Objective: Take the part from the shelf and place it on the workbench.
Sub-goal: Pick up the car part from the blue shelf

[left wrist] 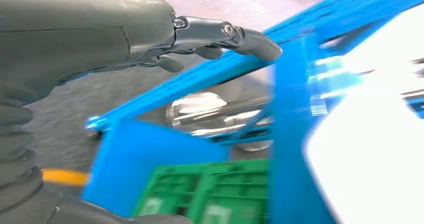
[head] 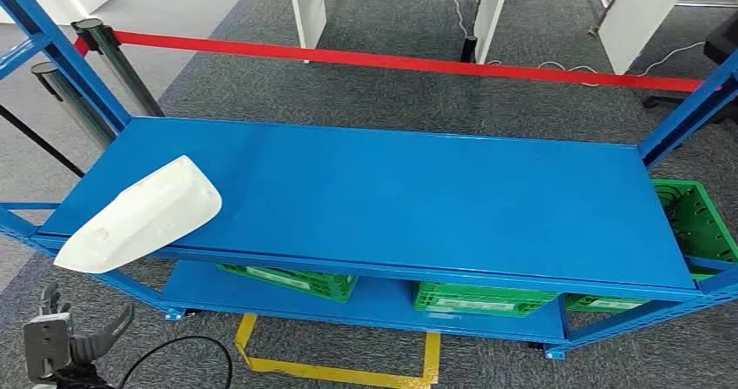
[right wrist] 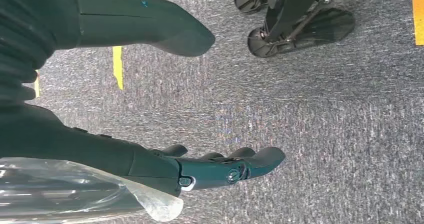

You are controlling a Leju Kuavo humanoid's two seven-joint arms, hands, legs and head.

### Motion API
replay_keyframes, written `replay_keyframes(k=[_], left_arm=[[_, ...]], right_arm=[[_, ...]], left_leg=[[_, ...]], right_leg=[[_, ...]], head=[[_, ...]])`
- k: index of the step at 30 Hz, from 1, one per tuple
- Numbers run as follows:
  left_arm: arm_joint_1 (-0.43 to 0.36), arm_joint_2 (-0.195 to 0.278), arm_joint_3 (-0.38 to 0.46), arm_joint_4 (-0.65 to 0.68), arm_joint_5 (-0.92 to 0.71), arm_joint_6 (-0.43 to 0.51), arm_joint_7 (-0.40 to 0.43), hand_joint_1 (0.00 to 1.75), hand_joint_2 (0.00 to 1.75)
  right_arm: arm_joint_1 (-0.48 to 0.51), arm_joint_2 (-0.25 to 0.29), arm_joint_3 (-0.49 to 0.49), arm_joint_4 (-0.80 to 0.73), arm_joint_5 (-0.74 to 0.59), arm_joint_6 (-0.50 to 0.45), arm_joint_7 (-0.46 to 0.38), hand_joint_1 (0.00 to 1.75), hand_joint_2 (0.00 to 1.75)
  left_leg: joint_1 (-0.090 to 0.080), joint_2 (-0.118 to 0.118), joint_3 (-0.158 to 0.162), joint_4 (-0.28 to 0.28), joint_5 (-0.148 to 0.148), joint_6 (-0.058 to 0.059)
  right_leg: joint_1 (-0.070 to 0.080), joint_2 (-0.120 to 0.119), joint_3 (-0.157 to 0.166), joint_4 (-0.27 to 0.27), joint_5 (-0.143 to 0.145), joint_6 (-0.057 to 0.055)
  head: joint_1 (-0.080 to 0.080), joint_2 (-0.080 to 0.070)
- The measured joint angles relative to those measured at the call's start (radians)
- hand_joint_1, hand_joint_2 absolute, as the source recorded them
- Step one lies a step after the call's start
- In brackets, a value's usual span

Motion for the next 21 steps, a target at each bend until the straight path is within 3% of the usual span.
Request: replay_keyframes(k=[12, 17, 21], left_arm=[[0.073, -0.004, -0.230, -0.244, 0.047, 0.260, -0.023, 0.00, 1.75], [0.099, -0.004, -0.314, -0.318, 0.123, 0.364, 0.014, 0.00, 1.75], [0.110, -0.004, -0.351, -0.349, 0.151, 0.395, 0.034, 0.00, 1.75]], right_arm=[[-0.018, 0.023, -0.011, 0.000, 0.021, -0.023, 0.021, 0.00, 1.75], [-0.025, 0.033, -0.017, 0.000, 0.032, -0.035, 0.040, 0.00, 1.75], [-0.028, 0.037, -0.018, 0.000, 0.036, -0.041, 0.047, 0.00, 1.75]], left_leg=[[0.000, 0.000, 0.000, 0.000, 0.000, 0.000], [0.000, 0.000, 0.000, 0.000, 0.000, 0.000], [0.000, 0.000, 0.000, 0.000, 0.000, 0.000]], right_leg=[[0.000, 0.000, 0.000, 0.000, 0.000, 0.000], [0.000, 0.000, 0.000, 0.000, 0.000, 0.000], [0.000, 0.000, 0.000, 0.000, 0.000, 0.000]], head=[[0.000, 0.000], [0.000, 0.000], [0.000, 0.000]])
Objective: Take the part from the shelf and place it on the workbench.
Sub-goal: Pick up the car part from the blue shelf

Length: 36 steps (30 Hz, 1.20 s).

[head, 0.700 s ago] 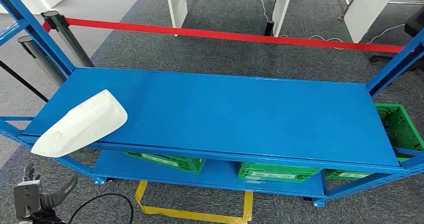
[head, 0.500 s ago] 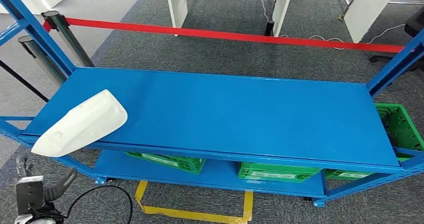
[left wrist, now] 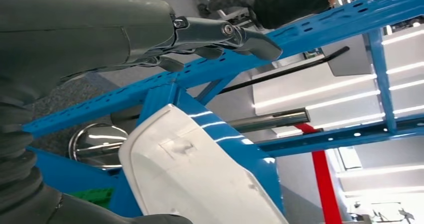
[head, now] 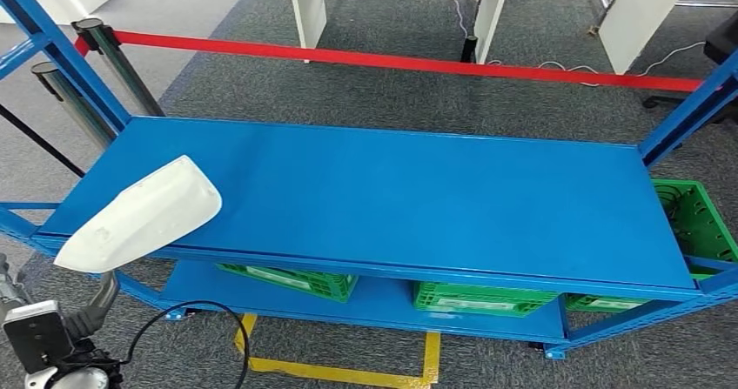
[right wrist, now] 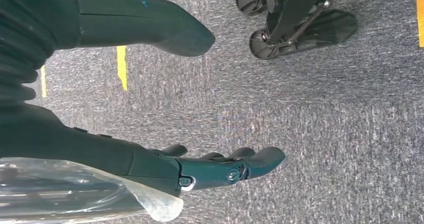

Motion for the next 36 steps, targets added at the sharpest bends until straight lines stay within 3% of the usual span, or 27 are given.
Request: replay_keyframes(k=[6, 12, 26, 36], left_arm=[[0.002, 0.000, -0.017, -0.011, -0.042, 0.046, 0.006, 0.00, 1.75], [-0.004, 0.022, -0.038, -0.009, -0.307, 0.160, -0.066, 0.00, 1.75], [0.000, 0.030, -0.024, -0.120, -0.737, 0.167, -0.078, 0.00, 1.75], [0.000, 0.039, -0.013, -0.108, -0.895, 0.168, -0.078, 0.00, 1.75]], right_arm=[[-0.003, 0.005, -0.004, 0.000, 0.006, 0.000, 0.004, 0.00, 1.75], [-0.006, 0.007, -0.007, 0.000, 0.021, 0.012, 0.003, 0.00, 1.75], [-0.008, 0.007, -0.009, 0.001, 0.054, 0.036, 0.008, 0.00, 1.75], [-0.010, 0.007, -0.015, 0.002, 0.064, 0.047, 0.010, 0.00, 1.75]], left_leg=[[0.000, 0.000, 0.000, 0.000, 0.000, 0.000], [0.000, 0.000, 0.000, 0.000, 0.000, 0.000], [0.000, 0.000, 0.000, 0.000, 0.000, 0.000], [0.000, 0.000, 0.000, 0.000, 0.000, 0.000]], right_leg=[[0.000, 0.000, 0.000, 0.000, 0.000, 0.000], [0.000, 0.000, 0.000, 0.000, 0.000, 0.000], [0.000, 0.000, 0.000, 0.000, 0.000, 0.000], [0.000, 0.000, 0.000, 0.000, 0.000, 0.000]], head=[[0.000, 0.000], [0.000, 0.000], [0.000, 0.000], [0.000, 0.000]])
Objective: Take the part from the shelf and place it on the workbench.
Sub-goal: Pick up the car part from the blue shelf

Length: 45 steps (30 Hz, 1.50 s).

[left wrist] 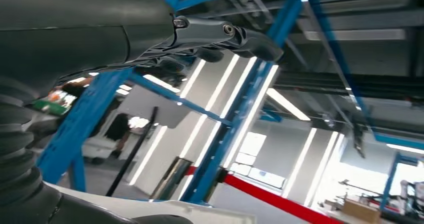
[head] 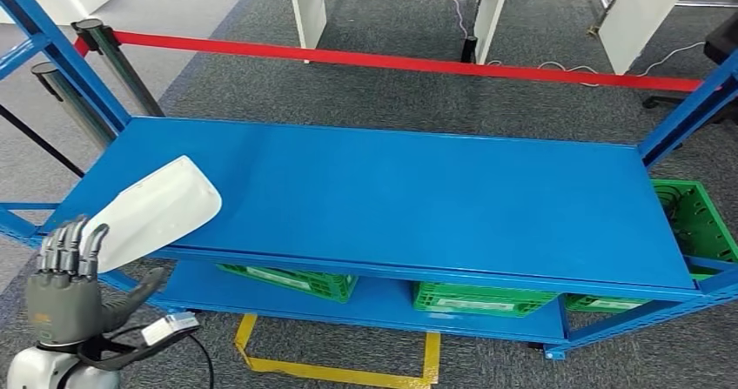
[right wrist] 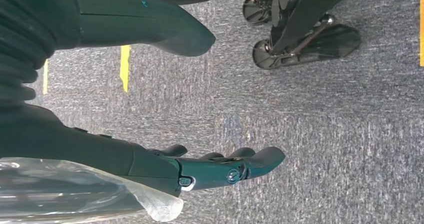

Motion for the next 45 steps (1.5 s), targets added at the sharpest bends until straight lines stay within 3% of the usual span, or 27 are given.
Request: replay_keyframes(k=[6, 15, 19, 22, 27, 30, 39, 45], left_arm=[[0.000, 0.022, 0.013, 0.021, -0.143, 0.000, 0.000, 0.00, 1.75], [-0.002, 0.037, 0.038, 0.046, -0.203, 0.000, 0.003, 0.00, 1.75], [-0.014, 0.050, 0.056, 0.087, -0.294, 0.000, 0.042, 0.00, 1.75], [-0.028, 0.071, 0.059, 0.128, -0.335, 0.000, 0.110, 0.00, 1.75], [-0.061, 0.149, 0.008, 0.233, -0.400, 0.000, 0.363, 0.00, 1.75], [-0.088, 0.202, -0.038, 0.299, -0.423, 0.000, 0.462, 0.00, 1.75], [-0.172, 0.292, -0.143, 0.469, -0.459, 0.000, 0.638, 0.00, 1.75], [-0.212, 0.320, -0.177, 0.548, -0.468, 0.000, 0.669, 0.00, 1.75]], right_arm=[[-0.001, 0.000, -0.006, 0.000, 0.014, 0.007, 0.003, 0.00, 1.75], [-0.002, 0.000, -0.009, 0.000, 0.017, 0.009, 0.005, 0.00, 1.75], [-0.002, -0.001, -0.009, 0.000, 0.029, 0.017, 0.009, 0.00, 1.75], [-0.003, -0.002, -0.009, 0.000, 0.037, 0.021, 0.009, 0.00, 1.75], [-0.007, -0.006, -0.009, 0.000, 0.058, 0.026, 0.011, 0.00, 1.75], [-0.011, -0.008, -0.009, 0.000, 0.069, 0.029, 0.012, 0.00, 1.75], [-0.016, -0.014, -0.009, 0.000, 0.095, 0.038, 0.021, 0.00, 1.75], [-0.017, -0.015, -0.009, 0.000, 0.104, 0.040, 0.022, 0.00, 1.75]], left_leg=[[0.000, 0.000, 0.000, 0.000, 0.000, 0.000], [0.000, 0.000, 0.000, 0.000, 0.000, 0.000], [0.000, 0.000, 0.000, 0.000, 0.000, 0.000], [0.000, 0.000, 0.000, 0.000, 0.000, 0.000], [0.000, 0.000, 0.000, 0.000, 0.000, 0.000], [0.001, 0.000, 0.000, 0.000, 0.001, -0.001], [0.000, 0.000, 0.000, 0.000, 0.001, -0.001], [0.000, 0.000, 0.000, 0.000, 0.001, -0.001]], right_leg=[[0.000, 0.000, 0.000, 0.000, 0.000, 0.000], [0.000, 0.000, 0.000, 0.000, 0.000, 0.000], [0.000, 0.000, 0.000, 0.000, 0.000, 0.000], [0.000, 0.000, 0.000, 0.000, 0.000, 0.000], [0.000, 0.000, 0.000, 0.000, 0.000, 0.000], [0.001, 0.000, 0.000, 0.000, 0.000, -0.001], [0.000, 0.000, 0.000, 0.000, 0.000, 0.000], [0.000, 0.000, 0.000, 0.000, 0.000, -0.001]], head=[[0.000, 0.000], [0.000, 0.000], [0.000, 0.000], [0.000, 0.000], [0.000, 0.000], [0.000, 0.000], [0.000, 0.000], [0.000, 0.000]])
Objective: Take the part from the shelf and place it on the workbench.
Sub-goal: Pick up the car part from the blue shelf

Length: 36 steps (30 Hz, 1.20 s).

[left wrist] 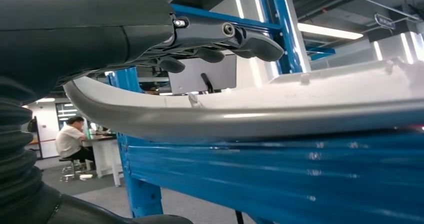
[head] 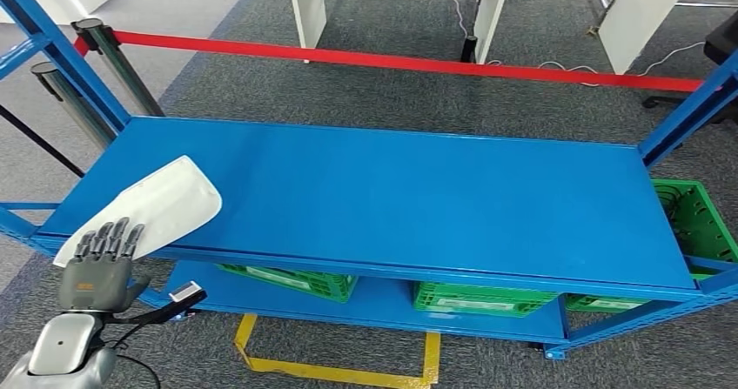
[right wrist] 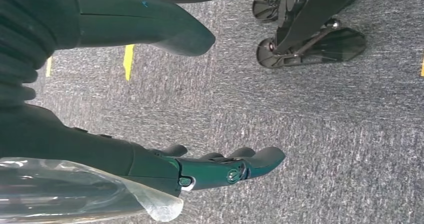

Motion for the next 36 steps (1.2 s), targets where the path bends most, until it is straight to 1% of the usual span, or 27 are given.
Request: replay_keyframes(k=[3, 10, 18, 23, 26, 27, 30, 31, 32, 36], left_arm=[[-0.014, 0.009, -0.017, 0.026, -0.008, 0.000, 0.016, 0.00, 1.75], [-0.053, 0.016, -0.061, 0.056, -0.019, 0.000, 0.085, 0.00, 1.75], [-0.086, 0.020, -0.092, 0.088, -0.020, 0.000, 0.113, 0.00, 1.75], [-0.101, 0.035, -0.120, 0.109, -0.021, 0.000, 0.154, 0.00, 1.75], [-0.107, 0.042, -0.133, 0.114, -0.021, 0.000, 0.164, 0.01, 1.75], [-0.108, 0.044, -0.137, 0.116, -0.021, 0.000, 0.169, 0.09, 1.75], [-0.115, 0.054, -0.152, 0.123, -0.021, 0.000, 0.197, 0.66, 1.75], [-0.118, 0.058, -0.158, 0.127, -0.021, 0.000, 0.207, 0.78, 1.75], [-0.121, 0.063, -0.163, 0.131, -0.021, 0.000, 0.215, 0.80, 1.75], [-0.129, 0.077, -0.182, 0.147, -0.021, 0.000, 0.231, 0.80, 1.75]], right_arm=[[0.000, -0.001, 0.000, 0.000, 0.006, 0.001, 0.001, 0.00, 1.75], [-0.001, -0.001, 0.000, 0.000, 0.020, 0.001, 0.004, 0.00, 1.75], [-0.002, -0.001, 0.000, 0.000, 0.029, 0.001, 0.008, 0.00, 1.75], [-0.002, -0.001, 0.000, 0.000, 0.039, 0.002, 0.016, 0.00, 1.75], [-0.002, -0.001, 0.000, 0.000, 0.040, 0.002, 0.017, 0.00, 1.75], [-0.002, -0.001, 0.000, 0.000, 0.040, 0.002, 0.017, 0.00, 1.75], [-0.002, -0.001, 0.000, 0.000, 0.044, 0.002, 0.018, 0.00, 1.75], [-0.002, -0.001, 0.000, 0.000, 0.045, 0.002, 0.018, 0.00, 1.75], [-0.002, -0.001, 0.000, 0.000, 0.047, 0.002, 0.018, 0.00, 1.75], [-0.002, -0.001, 0.000, 0.000, 0.048, 0.003, 0.019, 0.00, 1.75]], left_leg=[[0.000, 0.000, 0.000, 0.000, 0.000, 0.000], [0.000, 0.000, 0.000, 0.000, 0.000, 0.000], [0.000, 0.000, 0.000, 0.000, 0.000, 0.000], [0.000, 0.000, 0.000, 0.000, 0.000, 0.000], [0.000, 0.000, 0.000, 0.000, 0.000, 0.000], [0.000, 0.000, 0.000, 0.000, 0.000, 0.000], [0.000, 0.000, 0.000, 0.000, 0.000, 0.000], [0.000, 0.000, 0.000, 0.000, 0.000, 0.000], [0.000, 0.000, 0.000, 0.000, 0.000, 0.000], [0.000, 0.000, 0.000, 0.000, 0.000, 0.000]], right_leg=[[0.000, 0.000, 0.000, 0.000, 0.000, 0.000], [0.000, 0.000, 0.000, 0.000, 0.000, 0.000], [0.000, 0.000, 0.000, 0.000, 0.000, 0.000], [0.000, 0.000, 0.000, 0.000, 0.000, 0.000], [0.000, 0.000, 0.000, 0.000, 0.000, 0.000], [0.000, 0.000, 0.000, 0.000, 0.000, 0.000], [0.000, 0.000, 0.000, 0.000, 0.000, 0.000], [0.000, 0.000, 0.000, 0.000, 0.000, 0.000], [0.000, 0.000, 0.000, 0.000, 0.000, 0.000], [0.000, 0.000, 0.000, 0.000, 0.000, 0.000]], head=[[0.000, 0.000], [0.000, 0.000], [0.000, 0.000], [0.000, 0.000], [0.000, 0.000], [0.000, 0.000], [0.000, 0.000], [0.000, 0.000], [0.000, 0.000], [0.000, 0.000]])
